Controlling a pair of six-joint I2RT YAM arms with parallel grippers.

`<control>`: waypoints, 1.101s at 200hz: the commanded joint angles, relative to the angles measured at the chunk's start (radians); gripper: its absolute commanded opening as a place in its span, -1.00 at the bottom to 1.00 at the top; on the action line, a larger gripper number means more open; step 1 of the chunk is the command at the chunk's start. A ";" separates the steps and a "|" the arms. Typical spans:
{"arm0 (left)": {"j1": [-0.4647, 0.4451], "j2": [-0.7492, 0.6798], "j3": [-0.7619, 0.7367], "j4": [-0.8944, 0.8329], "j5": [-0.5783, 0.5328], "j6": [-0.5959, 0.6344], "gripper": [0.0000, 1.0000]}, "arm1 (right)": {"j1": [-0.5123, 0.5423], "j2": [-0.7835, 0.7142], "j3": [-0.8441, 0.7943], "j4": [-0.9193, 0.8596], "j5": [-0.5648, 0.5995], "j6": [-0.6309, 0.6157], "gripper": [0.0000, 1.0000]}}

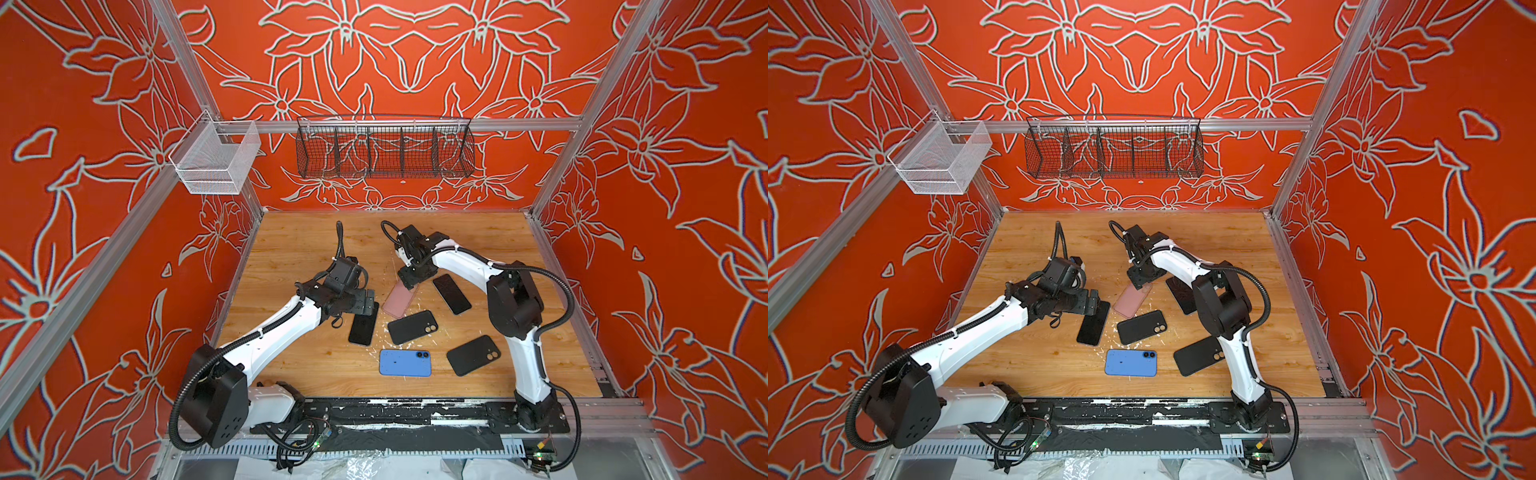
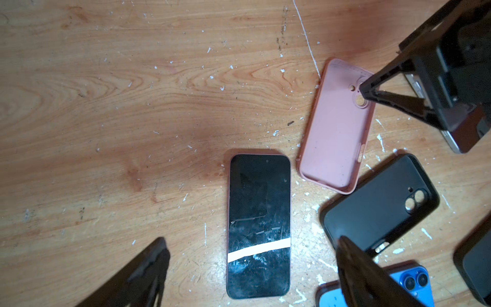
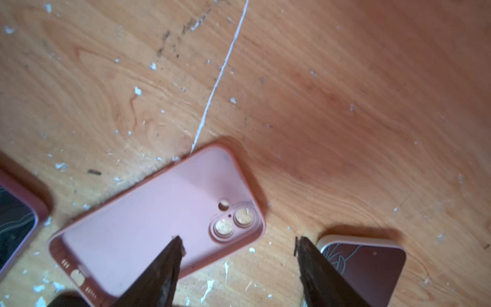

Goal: Put the phone into the phone case

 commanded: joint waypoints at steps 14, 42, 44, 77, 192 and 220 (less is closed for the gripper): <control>-0.001 -0.030 0.010 -0.003 -0.033 -0.019 0.93 | 0.004 0.054 0.040 -0.035 -0.012 -0.021 0.34; -0.001 -0.033 0.010 -0.003 -0.034 -0.020 0.93 | 0.004 0.082 0.065 -0.043 -0.008 -0.023 0.24; -0.001 -0.032 0.011 -0.003 -0.034 -0.020 0.93 | 0.004 0.085 0.066 -0.045 -0.008 -0.023 0.24; -0.001 -0.034 0.015 -0.008 -0.041 -0.020 0.93 | 0.005 0.097 0.068 -0.041 -0.004 -0.020 0.13; 0.000 -0.032 0.020 -0.008 -0.045 -0.019 0.93 | -0.010 0.113 0.076 -0.036 0.045 -0.031 -0.68; 0.000 -0.030 0.021 -0.010 -0.047 -0.021 0.93 | -0.014 0.113 0.077 -0.037 0.050 -0.033 -0.77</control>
